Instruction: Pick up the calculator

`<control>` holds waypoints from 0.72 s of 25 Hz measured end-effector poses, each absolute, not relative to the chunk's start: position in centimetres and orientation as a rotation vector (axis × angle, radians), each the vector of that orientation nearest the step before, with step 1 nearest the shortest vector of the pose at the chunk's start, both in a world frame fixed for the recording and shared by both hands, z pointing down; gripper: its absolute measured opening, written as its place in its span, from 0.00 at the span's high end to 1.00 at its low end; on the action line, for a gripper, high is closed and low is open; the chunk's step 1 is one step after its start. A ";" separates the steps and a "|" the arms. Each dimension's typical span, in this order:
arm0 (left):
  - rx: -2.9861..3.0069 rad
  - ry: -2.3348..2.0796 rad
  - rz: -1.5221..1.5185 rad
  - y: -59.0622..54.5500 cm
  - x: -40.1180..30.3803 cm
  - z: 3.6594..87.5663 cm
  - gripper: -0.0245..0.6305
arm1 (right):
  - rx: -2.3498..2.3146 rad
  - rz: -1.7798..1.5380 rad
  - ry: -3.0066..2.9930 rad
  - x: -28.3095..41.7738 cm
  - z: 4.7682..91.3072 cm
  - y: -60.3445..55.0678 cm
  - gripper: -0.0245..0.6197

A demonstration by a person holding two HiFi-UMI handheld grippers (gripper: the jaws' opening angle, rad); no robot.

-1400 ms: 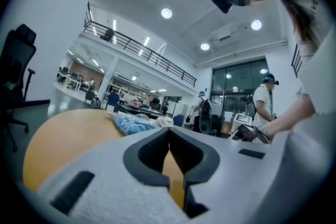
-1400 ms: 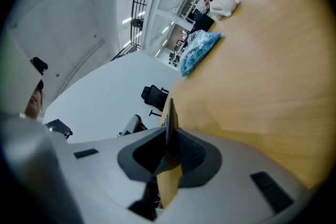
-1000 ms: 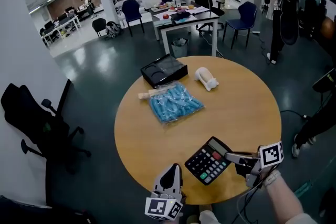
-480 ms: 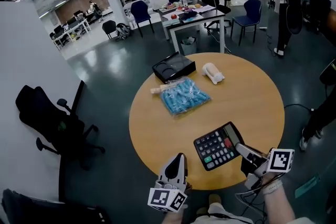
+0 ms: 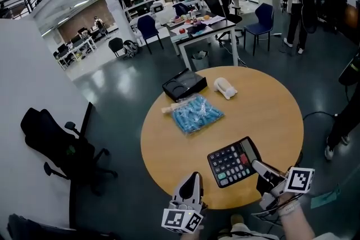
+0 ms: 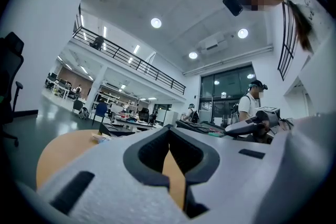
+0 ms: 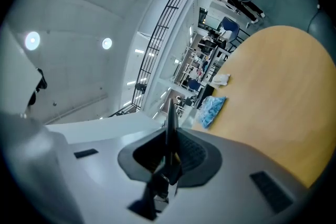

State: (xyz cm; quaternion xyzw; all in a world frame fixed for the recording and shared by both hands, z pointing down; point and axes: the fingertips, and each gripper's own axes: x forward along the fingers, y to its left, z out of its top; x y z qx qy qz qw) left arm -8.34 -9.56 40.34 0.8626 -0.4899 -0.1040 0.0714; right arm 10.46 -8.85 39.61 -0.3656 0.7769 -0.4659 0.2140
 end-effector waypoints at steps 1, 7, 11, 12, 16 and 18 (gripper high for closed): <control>2.596 -1.469 -0.309 -9.5 -8.1 40.2 0.95 | -1.009 -1.287 2.151 10.6 39.4 -8.9 0.88; 2.609 -1.439 -0.289 -9.7 -6.7 40.1 0.95 | -1.004 -1.299 2.124 11.2 39.8 -9.3 0.88; 2.603 -1.426 -0.279 -10.3 -6.4 40.7 0.95 | -0.995 -1.299 2.107 11.6 40.2 -9.7 0.88; 2.598 -1.427 -0.276 -10.3 -6.4 40.8 0.95 | -0.998 -1.306 2.096 11.7 40.4 -9.7 0.88; 2.593 -1.412 -0.270 -10.3 -6.0 40.8 0.95 | -1.021 -1.328 2.057 12.3 41.3 -9.6 0.88; 2.595 -1.401 -0.268 -10.4 -5.8 40.8 0.95 | -1.019 -1.331 2.048 12.5 41.5 -9.7 0.88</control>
